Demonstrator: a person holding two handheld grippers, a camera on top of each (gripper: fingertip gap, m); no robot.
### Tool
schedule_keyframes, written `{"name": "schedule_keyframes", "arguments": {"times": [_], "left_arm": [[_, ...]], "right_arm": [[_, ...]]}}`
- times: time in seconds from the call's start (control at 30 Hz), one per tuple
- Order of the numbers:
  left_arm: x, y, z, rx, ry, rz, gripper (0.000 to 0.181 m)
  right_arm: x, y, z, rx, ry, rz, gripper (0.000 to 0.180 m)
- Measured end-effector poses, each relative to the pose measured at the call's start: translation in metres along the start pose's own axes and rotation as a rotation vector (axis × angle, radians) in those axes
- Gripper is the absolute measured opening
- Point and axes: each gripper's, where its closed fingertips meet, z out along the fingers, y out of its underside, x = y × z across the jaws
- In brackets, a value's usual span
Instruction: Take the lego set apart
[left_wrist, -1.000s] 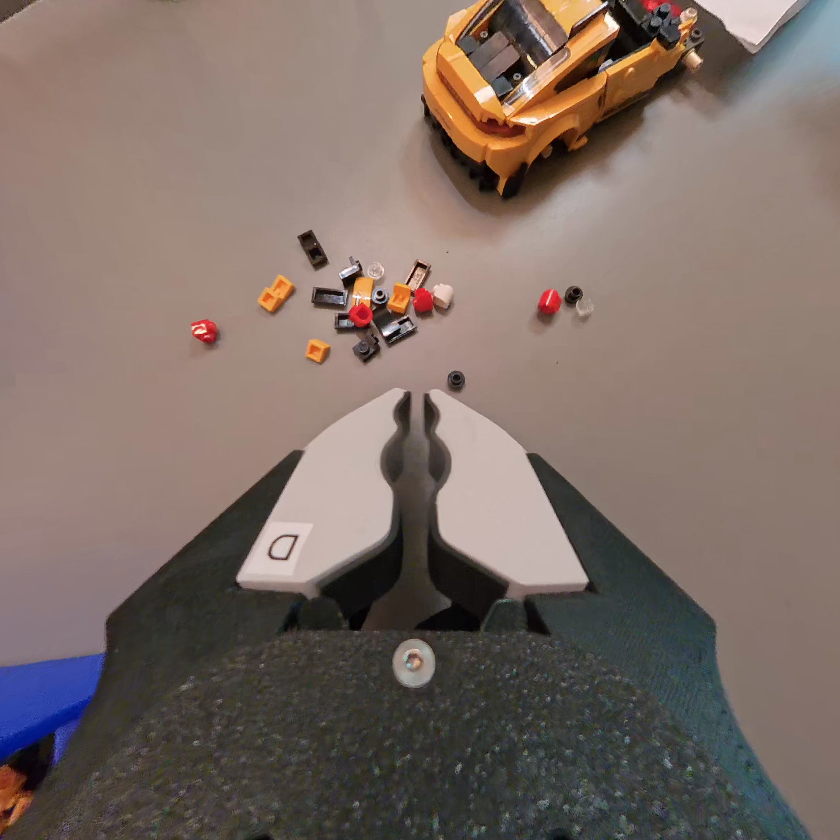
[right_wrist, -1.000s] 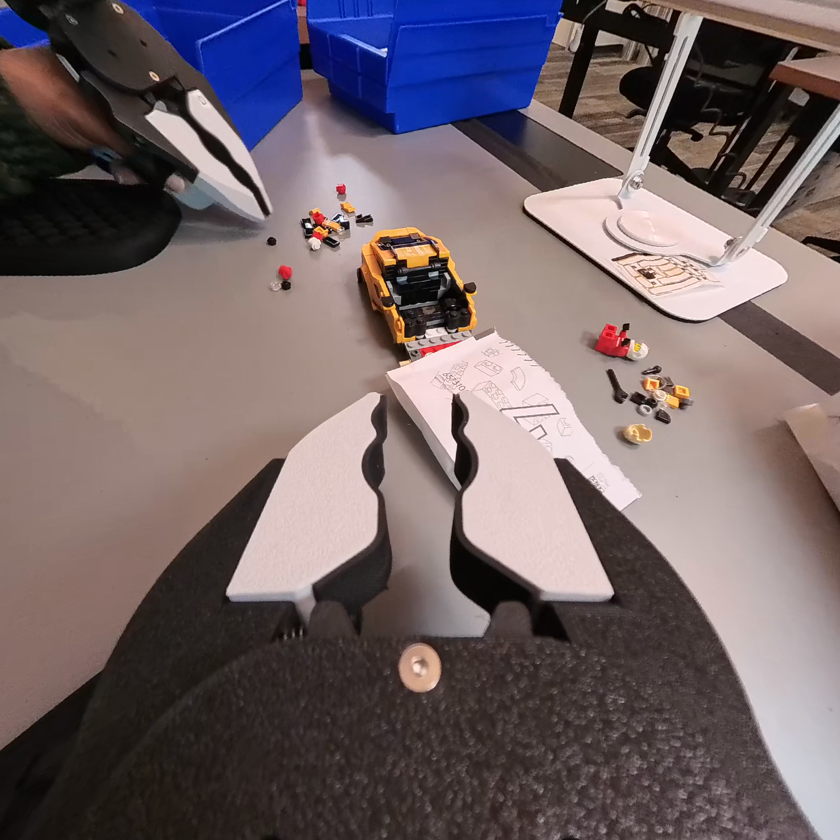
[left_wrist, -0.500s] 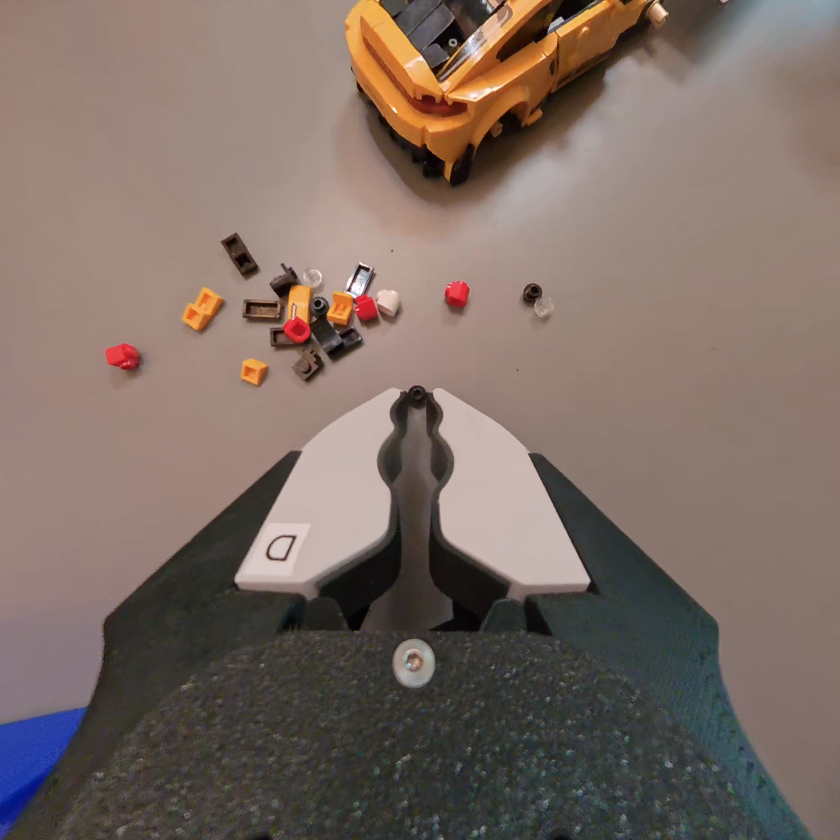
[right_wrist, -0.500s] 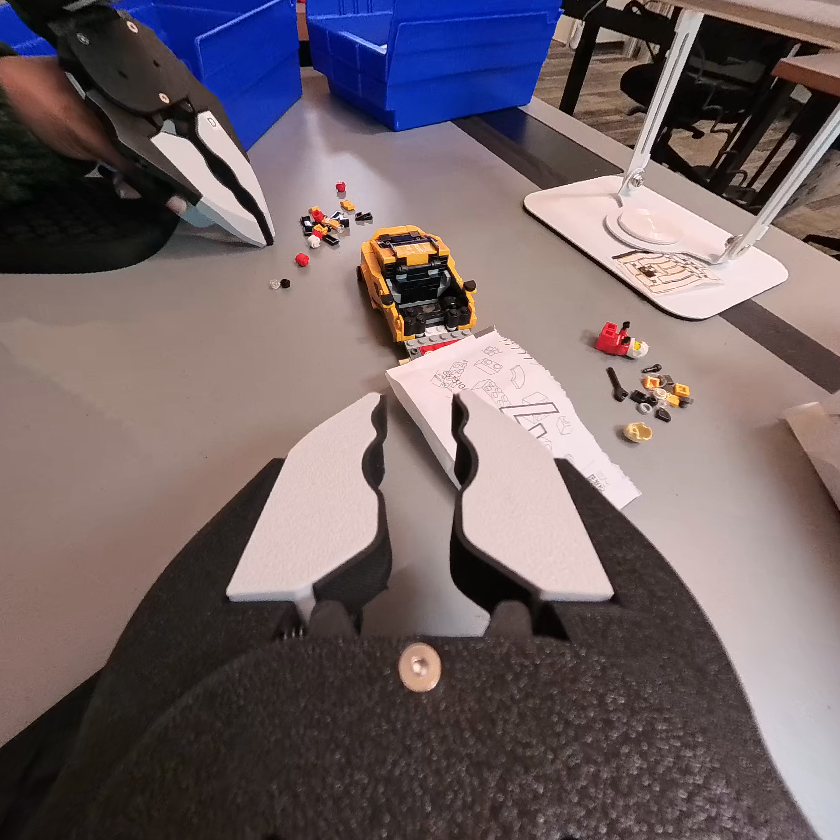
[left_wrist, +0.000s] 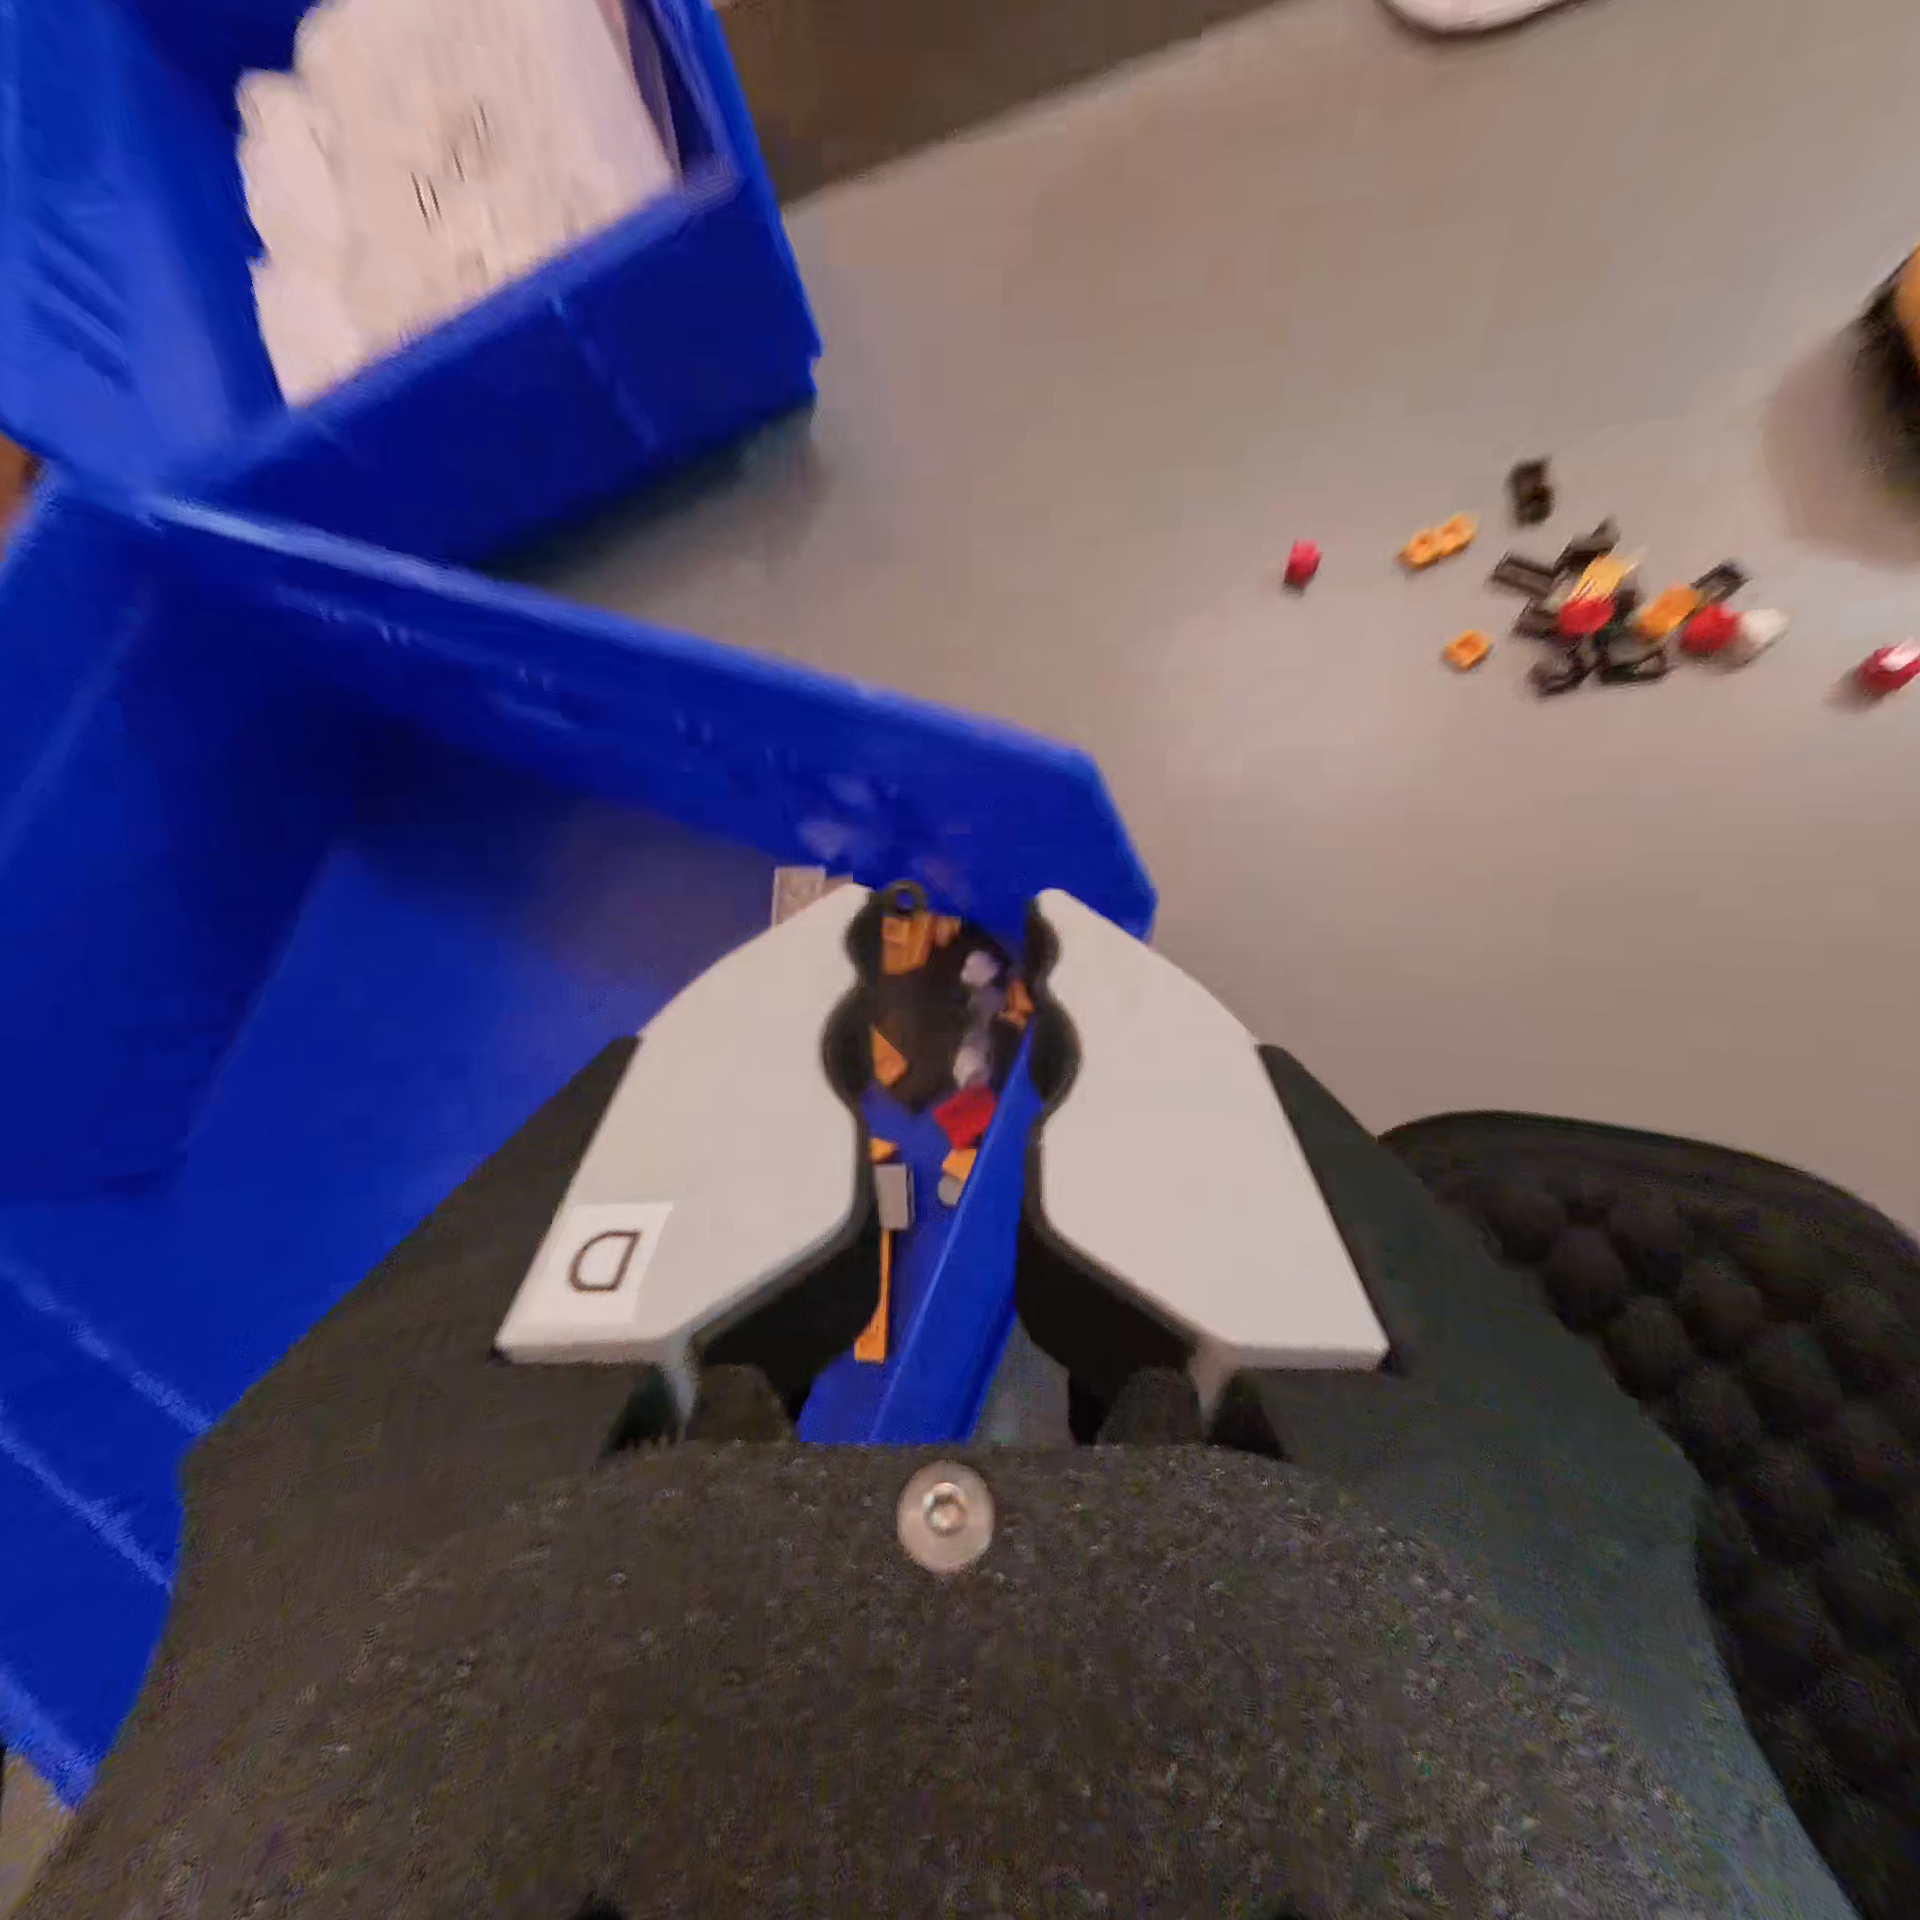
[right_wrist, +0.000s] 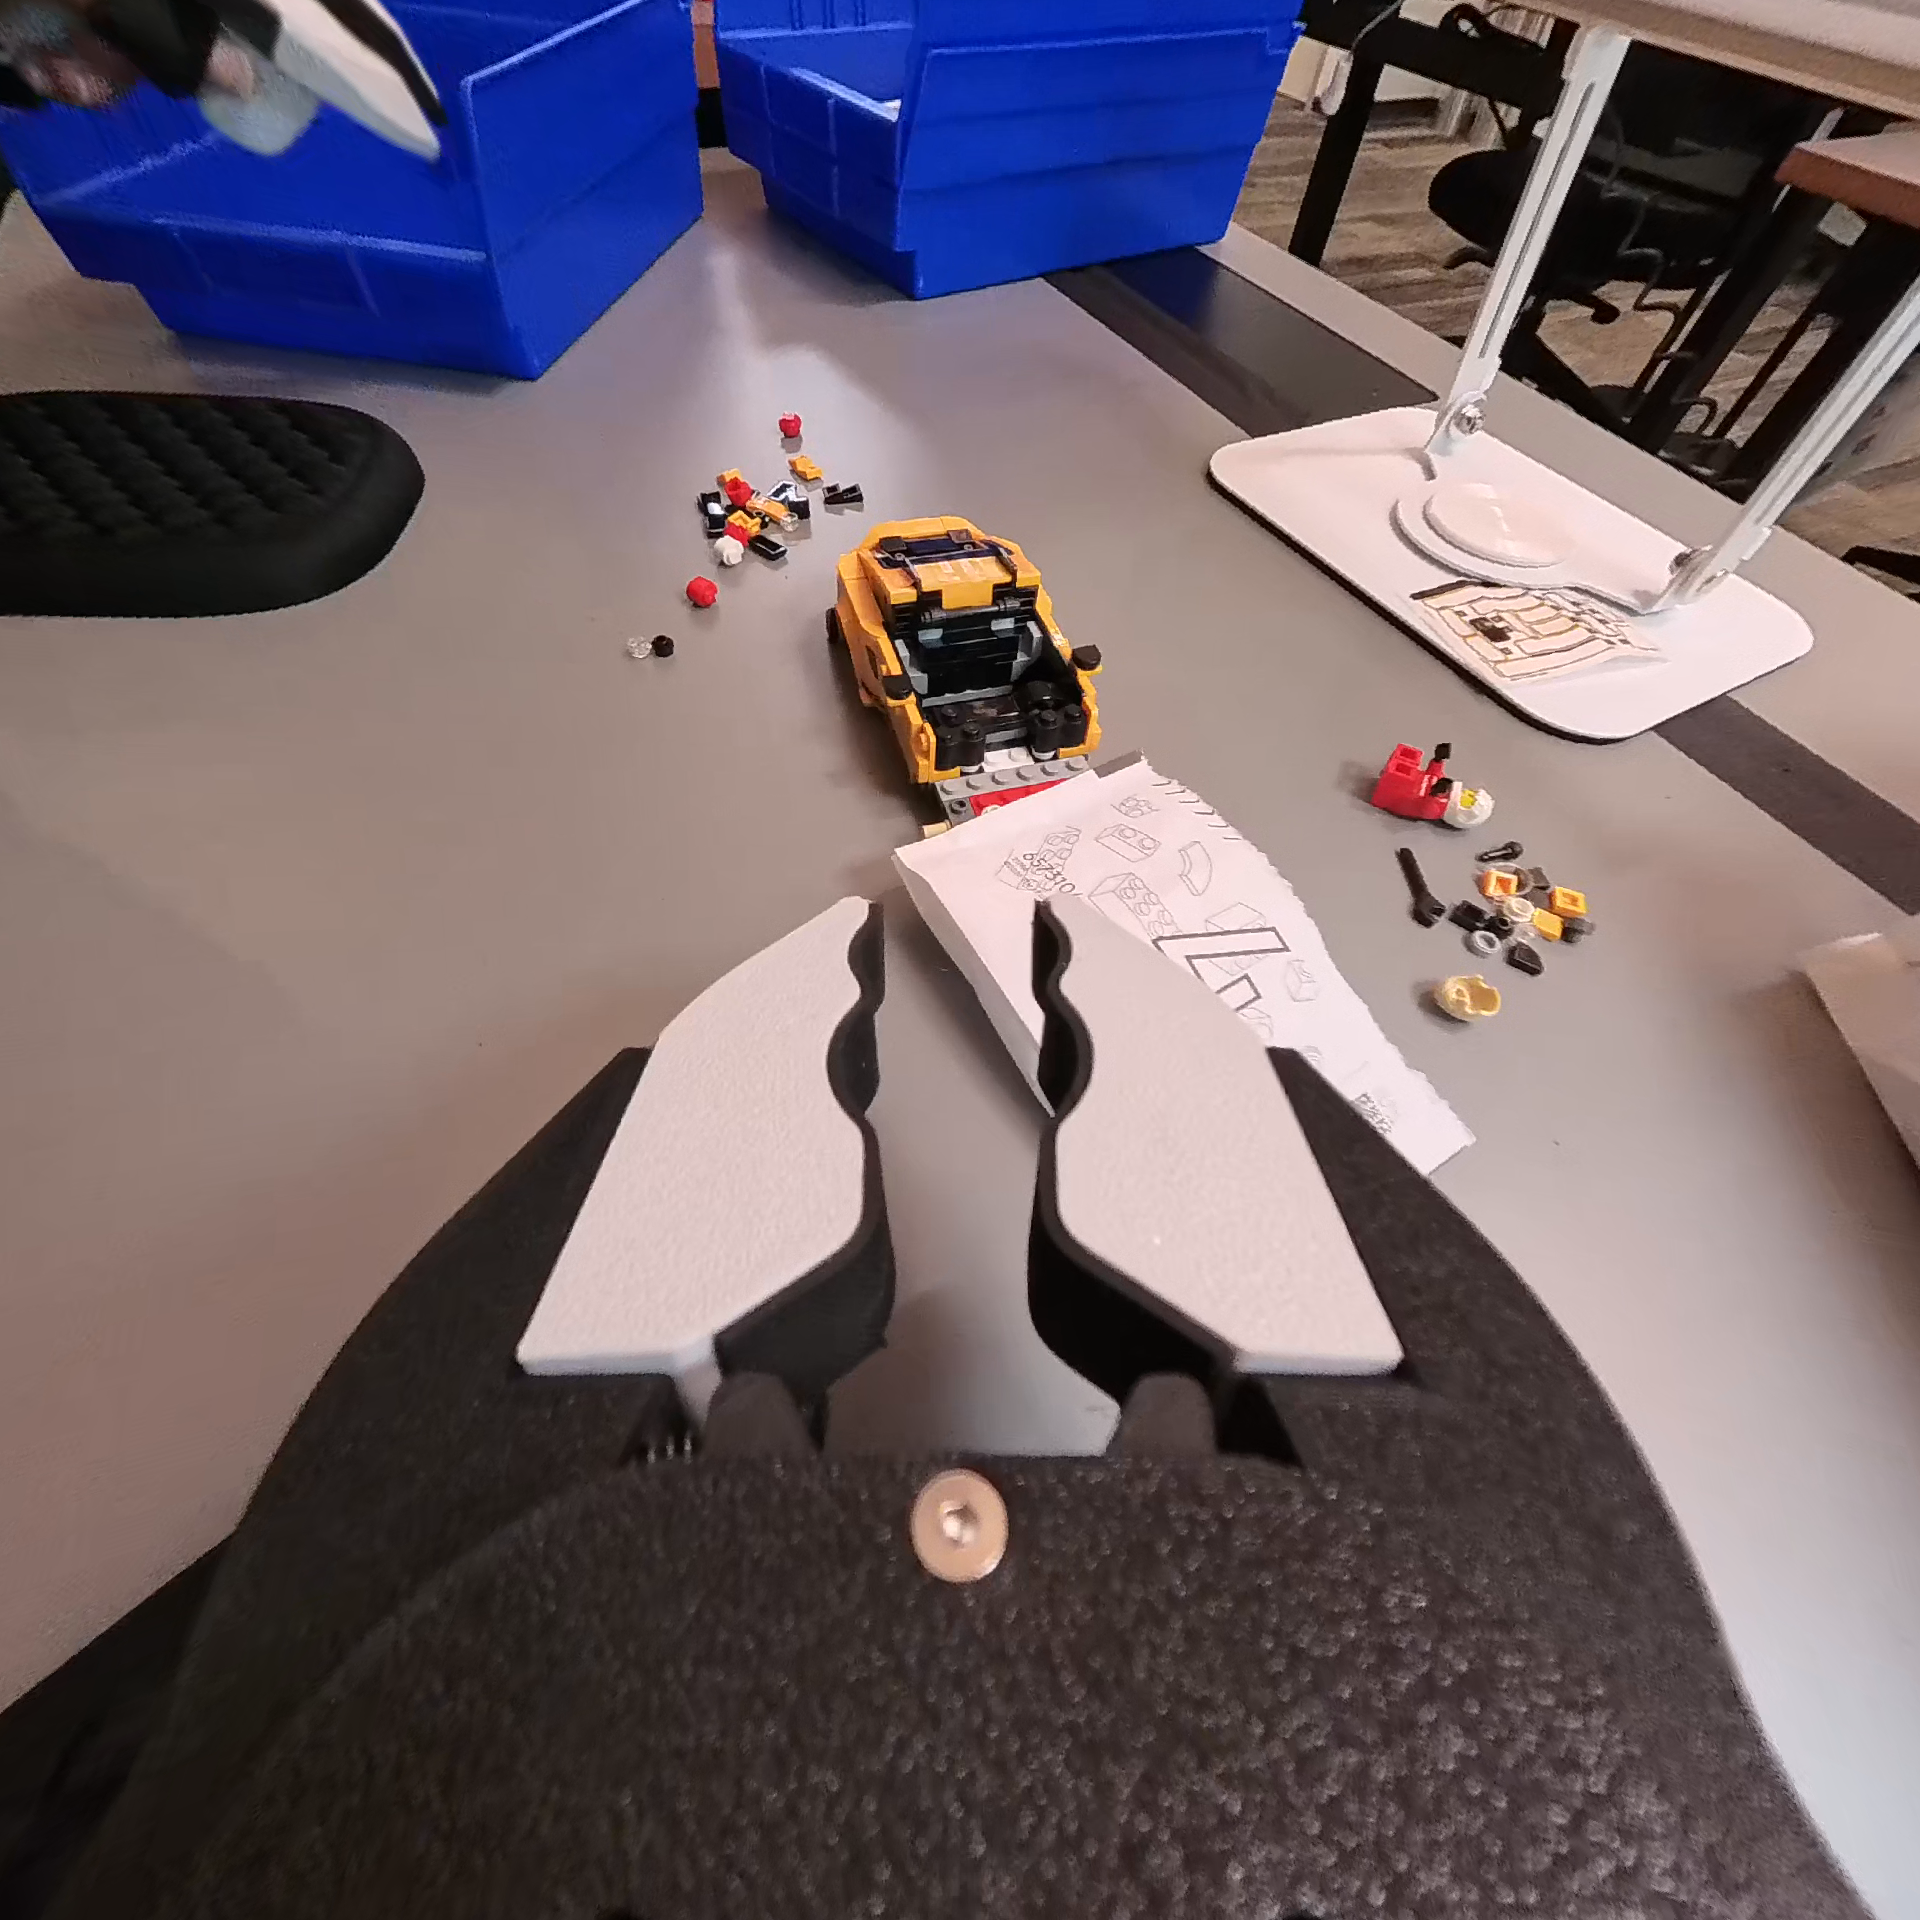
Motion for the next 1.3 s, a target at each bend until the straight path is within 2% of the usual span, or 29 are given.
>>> {"name": "schedule_keyframes", "arguments": {"times": [0.1,0.27,0.5,0.57,0.67,0.77,0.87,0.97,1.07,1.2,1.3], "left_arm": [[0.003,0.012,0.010,-0.024,0.019,-0.021,0.039],[0.010,0.011,0.013,-0.012,0.034,-0.016,0.046],[0.016,0.022,0.023,-0.060,0.070,-0.004,0.050],[0.022,0.019,0.022,-0.040,0.075,0.025,0.041],[0.050,-0.001,0.010,0.061,0.162,0.100,0.018],[0.107,-0.017,0.004,0.138,0.372,0.154,0.021],[0.165,-0.022,0.016,0.137,0.540,0.206,0.029],[0.202,-0.018,0.041,0.060,0.573,0.322,0.041],[0.222,-0.017,0.059,0.006,0.602,0.369,0.042],[0.231,-0.020,0.069,-0.011,0.648,0.339,0.038],[0.232,-0.022,0.071,-0.009,0.658,0.332,0.026]], "right_arm": [[0.002,-0.001,-0.001,0.005,0.010,0.003,0.027],[0.001,0.000,0.000,0.001,0.006,0.004,0.027],[0.001,0.000,0.000,0.001,0.007,0.002,0.027],[0.002,0.001,0.000,-0.001,0.006,0.005,0.027],[0.002,0.002,0.000,-0.004,0.005,0.009,0.027],[0.002,0.001,0.000,-0.003,0.005,0.006,0.027],[0.001,0.001,0.000,-0.001,0.005,0.004,0.026],[0.002,0.001,-0.001,0.000,0.008,0.002,0.027],[0.003,-0.001,-0.002,0.005,0.014,0.000,0.027],[0.004,0.000,-0.003,0.004,0.019,0.001,0.027],[0.005,0.001,-0.002,0.000,0.017,0.005,0.027]]}}
